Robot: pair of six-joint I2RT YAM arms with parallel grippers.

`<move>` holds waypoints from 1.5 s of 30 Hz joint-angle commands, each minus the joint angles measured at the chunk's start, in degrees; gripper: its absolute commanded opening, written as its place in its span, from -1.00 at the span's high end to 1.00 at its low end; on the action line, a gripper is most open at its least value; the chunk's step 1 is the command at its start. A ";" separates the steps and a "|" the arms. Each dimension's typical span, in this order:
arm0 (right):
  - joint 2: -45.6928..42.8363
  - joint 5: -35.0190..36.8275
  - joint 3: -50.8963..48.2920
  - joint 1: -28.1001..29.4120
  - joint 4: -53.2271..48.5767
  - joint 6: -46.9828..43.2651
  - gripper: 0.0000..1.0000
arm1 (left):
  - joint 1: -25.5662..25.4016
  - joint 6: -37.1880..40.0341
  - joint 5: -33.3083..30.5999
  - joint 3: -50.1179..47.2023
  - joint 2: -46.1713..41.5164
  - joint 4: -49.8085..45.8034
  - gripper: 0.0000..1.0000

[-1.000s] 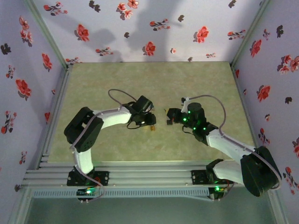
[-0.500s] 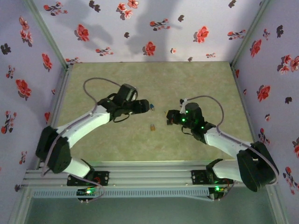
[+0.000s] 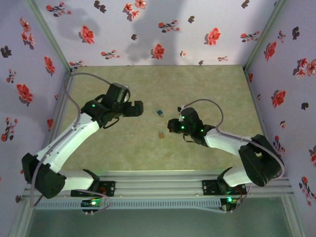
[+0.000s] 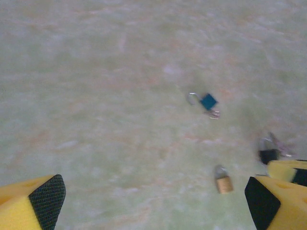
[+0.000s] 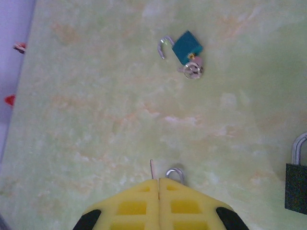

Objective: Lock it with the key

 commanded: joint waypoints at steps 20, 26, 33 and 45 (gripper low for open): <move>10.43 6.34 11.22 3.67 -16.25 -4.39 1.00 | 9.86 1.51 -13.70 -12.26 -12.79 3.40 -0.99; 11.15 6.83 12.22 4.11 -17.56 -4.81 1.00 | 9.85 1.86 -13.76 -12.57 -12.80 3.53 -0.99; 10.89 7.91 12.98 4.70 -19.16 -5.63 1.00 | 9.78 2.18 -13.78 -12.66 -12.71 3.63 -0.99; 10.75 8.48 13.90 5.44 -20.70 -6.74 0.99 | 9.84 2.47 -13.68 -12.74 -12.62 3.62 -0.99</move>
